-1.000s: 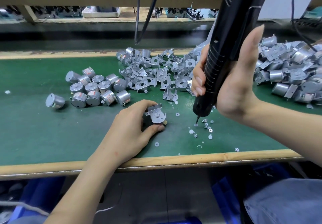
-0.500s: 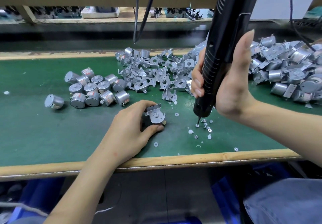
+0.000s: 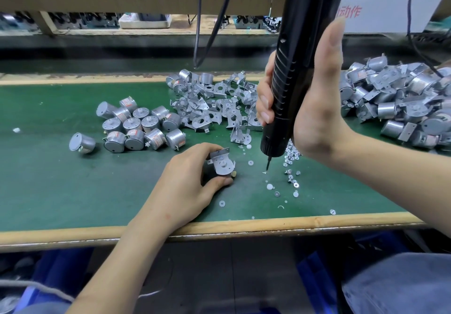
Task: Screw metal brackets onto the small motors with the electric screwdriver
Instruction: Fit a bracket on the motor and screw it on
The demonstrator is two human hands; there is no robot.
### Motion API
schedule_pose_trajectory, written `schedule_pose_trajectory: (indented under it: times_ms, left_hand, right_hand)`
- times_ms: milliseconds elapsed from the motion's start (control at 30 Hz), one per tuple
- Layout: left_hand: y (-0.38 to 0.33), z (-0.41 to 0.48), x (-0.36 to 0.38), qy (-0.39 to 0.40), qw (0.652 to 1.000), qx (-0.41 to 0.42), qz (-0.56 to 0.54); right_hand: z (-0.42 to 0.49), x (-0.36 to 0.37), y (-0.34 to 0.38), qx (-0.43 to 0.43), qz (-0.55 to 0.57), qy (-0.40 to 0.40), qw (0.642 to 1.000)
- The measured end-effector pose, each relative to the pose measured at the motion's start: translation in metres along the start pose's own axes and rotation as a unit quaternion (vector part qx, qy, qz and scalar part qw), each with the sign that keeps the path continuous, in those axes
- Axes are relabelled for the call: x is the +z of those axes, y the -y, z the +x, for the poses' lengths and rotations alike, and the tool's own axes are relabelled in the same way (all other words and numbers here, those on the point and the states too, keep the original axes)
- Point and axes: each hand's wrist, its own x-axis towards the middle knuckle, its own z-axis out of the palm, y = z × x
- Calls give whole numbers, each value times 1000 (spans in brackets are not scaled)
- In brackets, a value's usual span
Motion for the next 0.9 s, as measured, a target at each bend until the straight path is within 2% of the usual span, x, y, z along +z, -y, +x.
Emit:
schedule_pose_trajectory:
  times_ms: [900]
  left_hand:
    - [0, -1, -1, 5, 1000, 2, 6]
  right_hand:
    - [1, -4, -20, 29, 5, -4, 1000]
